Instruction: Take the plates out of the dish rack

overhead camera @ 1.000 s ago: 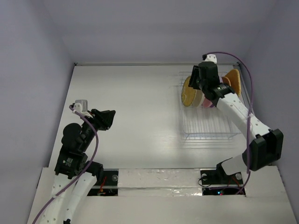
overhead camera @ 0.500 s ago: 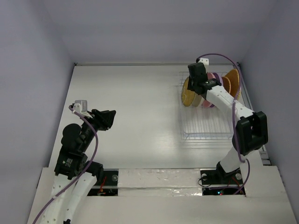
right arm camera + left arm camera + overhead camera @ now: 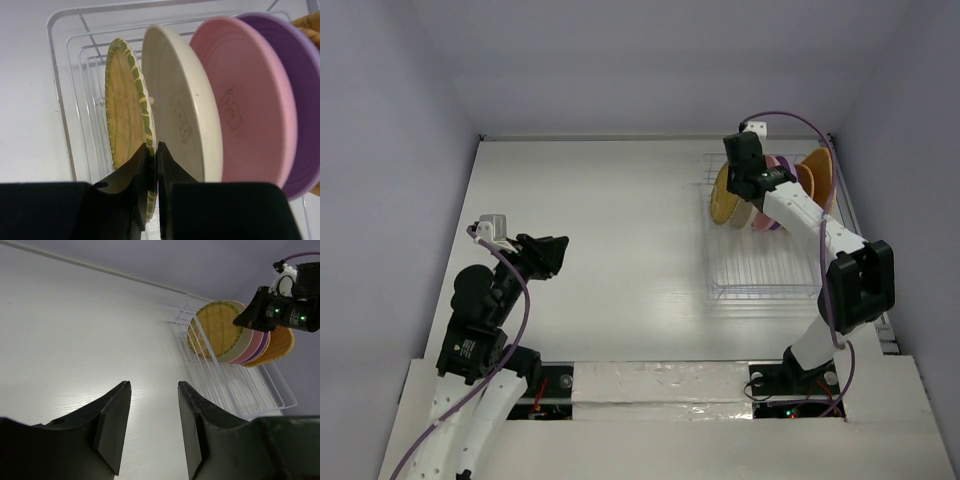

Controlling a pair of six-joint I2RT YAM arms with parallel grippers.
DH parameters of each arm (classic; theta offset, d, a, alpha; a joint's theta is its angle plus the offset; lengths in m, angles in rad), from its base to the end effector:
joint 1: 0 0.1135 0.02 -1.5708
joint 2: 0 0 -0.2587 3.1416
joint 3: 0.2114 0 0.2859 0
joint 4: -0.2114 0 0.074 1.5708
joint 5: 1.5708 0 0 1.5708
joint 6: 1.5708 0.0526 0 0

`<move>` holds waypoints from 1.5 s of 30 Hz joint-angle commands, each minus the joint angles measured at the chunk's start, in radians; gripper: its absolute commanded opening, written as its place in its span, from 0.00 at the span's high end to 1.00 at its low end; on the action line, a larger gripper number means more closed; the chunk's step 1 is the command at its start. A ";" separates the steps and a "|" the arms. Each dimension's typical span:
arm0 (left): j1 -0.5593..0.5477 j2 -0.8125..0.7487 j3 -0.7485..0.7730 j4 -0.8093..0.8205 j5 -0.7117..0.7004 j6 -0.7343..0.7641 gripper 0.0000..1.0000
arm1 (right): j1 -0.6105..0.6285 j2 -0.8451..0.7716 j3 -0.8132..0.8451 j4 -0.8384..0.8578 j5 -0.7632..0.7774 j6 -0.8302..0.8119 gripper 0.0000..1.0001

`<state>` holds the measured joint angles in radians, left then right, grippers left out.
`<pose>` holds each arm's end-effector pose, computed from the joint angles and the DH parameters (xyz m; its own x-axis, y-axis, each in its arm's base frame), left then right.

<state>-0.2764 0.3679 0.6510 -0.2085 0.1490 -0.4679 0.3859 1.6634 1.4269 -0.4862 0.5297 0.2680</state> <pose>0.1479 -0.0501 0.3516 -0.1219 -0.4290 -0.8950 0.4003 0.8039 -0.4399 0.3984 0.1332 0.2849 -0.5839 0.0094 -0.8117 0.1876 0.9744 -0.1237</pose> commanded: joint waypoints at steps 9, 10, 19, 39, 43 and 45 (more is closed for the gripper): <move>0.009 0.002 0.004 0.037 0.004 -0.009 0.53 | 0.011 -0.224 0.109 -0.011 -0.025 -0.044 1.00; 0.009 0.000 0.004 0.037 0.007 -0.009 0.50 | 0.011 -0.256 0.112 -0.009 -0.036 -0.044 1.00; 0.019 -0.006 0.002 0.041 0.015 -0.011 0.35 | 0.221 -0.266 0.110 0.174 -0.302 0.097 1.00; 0.029 0.005 0.001 0.044 0.021 -0.014 0.35 | 0.469 0.669 0.636 0.503 -0.462 0.677 1.00; 0.029 0.002 -0.001 0.044 0.024 -0.011 0.35 | 0.469 0.728 0.633 0.494 -0.471 0.700 0.96; 0.029 0.002 -0.001 0.044 0.029 -0.009 0.35 | 0.469 0.727 0.606 0.503 -0.468 0.705 0.91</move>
<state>-0.2523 0.3664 0.6506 -0.2073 0.1581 -0.4778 0.8577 2.4210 2.0117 -0.0803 0.0731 0.9127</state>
